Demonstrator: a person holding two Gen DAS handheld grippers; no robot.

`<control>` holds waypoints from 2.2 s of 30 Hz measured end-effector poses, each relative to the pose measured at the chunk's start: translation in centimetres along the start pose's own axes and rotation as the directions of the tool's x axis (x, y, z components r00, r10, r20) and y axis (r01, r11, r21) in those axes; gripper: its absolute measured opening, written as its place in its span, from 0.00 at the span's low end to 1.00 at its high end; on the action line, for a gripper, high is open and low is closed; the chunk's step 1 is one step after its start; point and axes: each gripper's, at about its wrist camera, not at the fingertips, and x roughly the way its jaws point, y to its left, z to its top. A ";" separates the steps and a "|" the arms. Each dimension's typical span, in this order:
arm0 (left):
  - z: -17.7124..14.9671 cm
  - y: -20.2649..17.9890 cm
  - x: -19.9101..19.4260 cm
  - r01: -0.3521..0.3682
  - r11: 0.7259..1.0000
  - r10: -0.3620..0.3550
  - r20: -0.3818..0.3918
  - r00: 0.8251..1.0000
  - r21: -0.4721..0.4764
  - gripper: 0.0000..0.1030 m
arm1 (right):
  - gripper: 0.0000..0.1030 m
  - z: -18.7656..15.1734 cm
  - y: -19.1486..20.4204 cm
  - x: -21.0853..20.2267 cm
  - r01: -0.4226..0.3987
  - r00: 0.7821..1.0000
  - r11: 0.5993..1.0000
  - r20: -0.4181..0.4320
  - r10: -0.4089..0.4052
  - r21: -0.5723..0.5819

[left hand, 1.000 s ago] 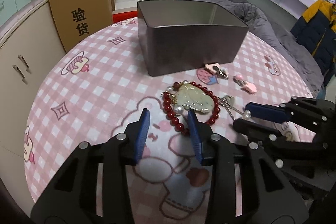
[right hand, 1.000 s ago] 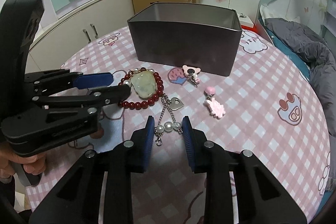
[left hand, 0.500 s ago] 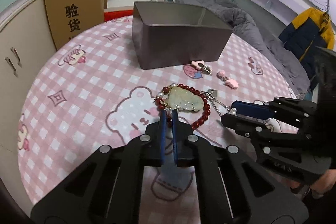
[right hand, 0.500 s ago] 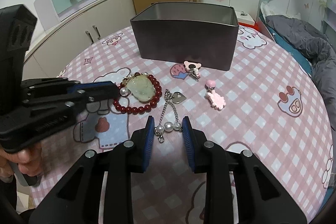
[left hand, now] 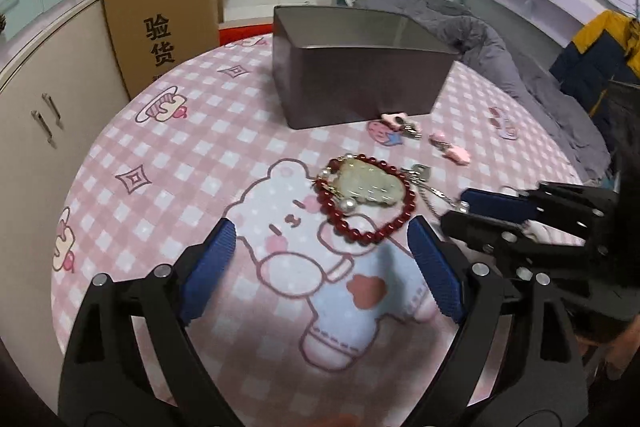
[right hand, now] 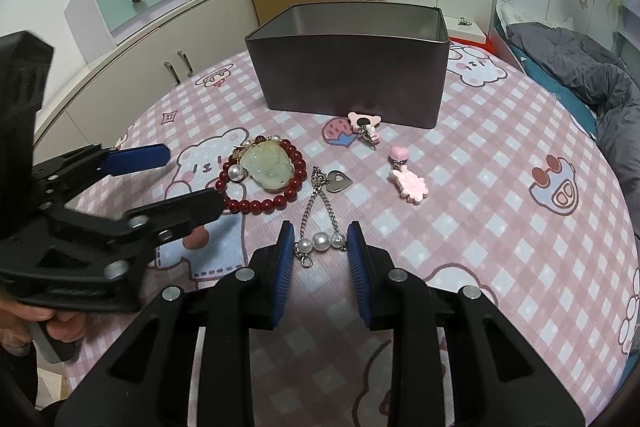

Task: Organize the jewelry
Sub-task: 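Close the left tool on the red bead bracelet while the right tool grasps the pearl chain, then lift both held pieces over the grey box and open both tools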

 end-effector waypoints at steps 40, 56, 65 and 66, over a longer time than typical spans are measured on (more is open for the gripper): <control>4.5 0.0 -8.3 0.174 0.982 -0.183 0.177 0.967 0.068 0.07 | 0.24 3.7 0.2 -6.7 -0.035 0.989 0.999 0.144 0.040 -0.038; 8.9 0.3 -11.2 0.158 0.984 -0.176 0.272 0.946 0.088 0.07 | 0.24 9.8 -2.3 -12.7 -0.063 0.953 0.995 0.290 0.084 -0.081; 13.1 0.3 -10.4 0.167 0.983 -0.181 0.291 0.939 0.074 0.07 | 0.24 14.5 -2.2 -13.4 -0.075 0.934 0.993 0.343 0.103 -0.093; 13.6 0.3 -10.2 0.164 0.984 -0.178 0.292 0.940 0.073 0.07 | 0.24 15.1 -2.2 -13.2 -0.075 0.933 0.993 0.345 0.102 -0.091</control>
